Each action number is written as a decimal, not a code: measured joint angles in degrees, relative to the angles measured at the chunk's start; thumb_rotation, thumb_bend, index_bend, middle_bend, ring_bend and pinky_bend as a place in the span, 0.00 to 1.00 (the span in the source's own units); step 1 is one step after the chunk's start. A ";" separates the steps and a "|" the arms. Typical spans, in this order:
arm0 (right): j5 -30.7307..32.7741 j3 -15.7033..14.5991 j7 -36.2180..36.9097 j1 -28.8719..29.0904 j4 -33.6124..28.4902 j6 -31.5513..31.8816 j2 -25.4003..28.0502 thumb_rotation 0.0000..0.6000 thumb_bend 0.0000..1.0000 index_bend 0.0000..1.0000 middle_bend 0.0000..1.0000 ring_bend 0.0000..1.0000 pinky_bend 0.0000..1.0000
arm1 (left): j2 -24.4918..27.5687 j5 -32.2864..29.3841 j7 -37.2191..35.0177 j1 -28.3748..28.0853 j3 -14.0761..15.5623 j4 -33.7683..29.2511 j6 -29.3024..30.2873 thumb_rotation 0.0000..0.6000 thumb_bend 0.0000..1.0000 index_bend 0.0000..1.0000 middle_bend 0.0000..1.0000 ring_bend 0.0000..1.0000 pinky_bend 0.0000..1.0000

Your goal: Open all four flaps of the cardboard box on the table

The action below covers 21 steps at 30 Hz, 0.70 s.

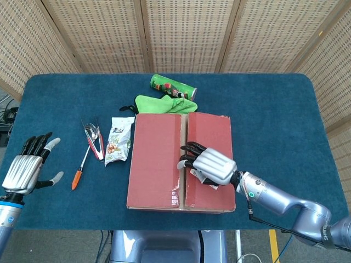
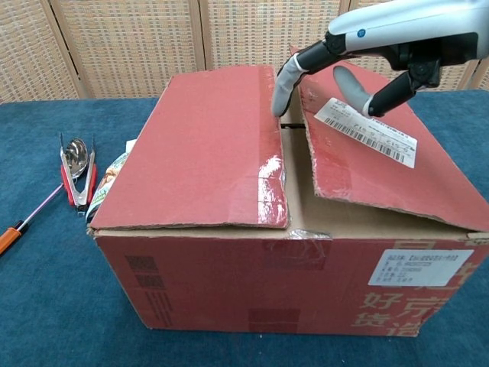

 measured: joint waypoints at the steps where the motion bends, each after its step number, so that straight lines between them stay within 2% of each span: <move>1: 0.14 -0.10 -0.03 -0.01 0.18 0.14 -0.04 1.00 1.00 0.30 0.30 0.00 0.00 | 0.00 0.01 -0.02 -0.01 0.02 -0.02 -0.02 0.82 0.30 0.11 0.00 0.00 0.00; 10: 0.98 -0.84 -0.11 -0.36 0.97 1.85 0.50 1.00 1.00 0.36 0.41 0.00 0.00 | 0.25 0.12 -0.55 -0.22 0.34 -0.28 -0.49 0.82 0.30 0.11 0.00 0.00 0.00; 21: 2.28 -0.10 -0.90 -1.24 -0.20 4.52 4.92 1.00 1.00 0.38 0.45 0.00 0.00 | 0.19 0.27 -0.79 -0.47 0.28 -0.12 -0.37 0.82 0.30 0.11 0.00 0.00 0.00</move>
